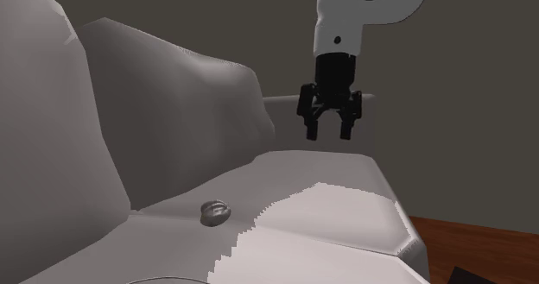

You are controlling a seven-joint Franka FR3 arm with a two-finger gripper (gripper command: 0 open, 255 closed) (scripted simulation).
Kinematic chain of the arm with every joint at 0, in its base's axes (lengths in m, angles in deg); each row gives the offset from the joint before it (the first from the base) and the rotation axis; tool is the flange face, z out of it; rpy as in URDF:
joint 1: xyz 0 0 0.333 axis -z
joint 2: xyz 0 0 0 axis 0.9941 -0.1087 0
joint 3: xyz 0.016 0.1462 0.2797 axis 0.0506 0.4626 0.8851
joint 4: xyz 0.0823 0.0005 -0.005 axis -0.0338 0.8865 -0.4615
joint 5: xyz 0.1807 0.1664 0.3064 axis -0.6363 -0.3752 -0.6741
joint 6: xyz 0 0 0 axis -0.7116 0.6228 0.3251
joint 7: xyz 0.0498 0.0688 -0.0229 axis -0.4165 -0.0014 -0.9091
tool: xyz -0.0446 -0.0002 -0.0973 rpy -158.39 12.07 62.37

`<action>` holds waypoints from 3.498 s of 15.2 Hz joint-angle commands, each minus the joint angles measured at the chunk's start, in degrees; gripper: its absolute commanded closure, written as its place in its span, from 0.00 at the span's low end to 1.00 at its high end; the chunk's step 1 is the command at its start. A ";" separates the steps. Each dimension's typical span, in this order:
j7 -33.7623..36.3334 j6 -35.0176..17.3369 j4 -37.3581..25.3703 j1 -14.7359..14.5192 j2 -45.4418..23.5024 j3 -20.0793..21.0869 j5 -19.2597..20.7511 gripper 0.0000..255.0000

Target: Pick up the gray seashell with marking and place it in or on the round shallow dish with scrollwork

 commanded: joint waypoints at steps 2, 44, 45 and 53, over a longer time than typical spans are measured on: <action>3.19 -3.10 -3.02 -0.22 -6.09 2.48 0.59 0.00; 23.36 -14.38 -29.64 -7.24 -47.06 8.44 15.67 1.00; 23.36 -14.39 -29.64 -7.24 -47.06 8.44 15.68 1.00; 22.83 -9.06 -33.07 -7.07 -45.04 8.85 14.75 1.00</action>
